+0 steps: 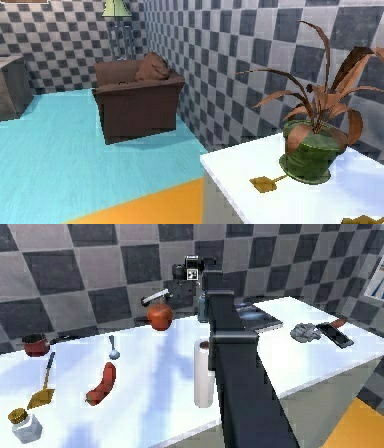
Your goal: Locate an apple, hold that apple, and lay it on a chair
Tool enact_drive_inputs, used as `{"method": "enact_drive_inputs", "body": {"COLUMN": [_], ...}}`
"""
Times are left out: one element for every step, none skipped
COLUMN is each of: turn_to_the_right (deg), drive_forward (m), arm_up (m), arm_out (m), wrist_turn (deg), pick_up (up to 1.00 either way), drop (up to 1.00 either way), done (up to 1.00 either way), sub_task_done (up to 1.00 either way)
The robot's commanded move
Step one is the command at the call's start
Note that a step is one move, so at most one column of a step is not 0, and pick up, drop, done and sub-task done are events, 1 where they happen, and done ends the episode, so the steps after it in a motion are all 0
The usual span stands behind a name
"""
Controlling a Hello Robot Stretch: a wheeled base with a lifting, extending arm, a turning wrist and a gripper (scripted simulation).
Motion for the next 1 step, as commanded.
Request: {"method": "enact_drive_inputs", "body": {"turn_to_the_right": [0.0], "drive_forward": [0.00], "arm_up": [-0.08], "arm_out": [0.00], "wrist_turn": [0.0], "pick_up": [0.00], "drop": [0.00], "done": [0.00], "sub_task_done": [0.00]}}
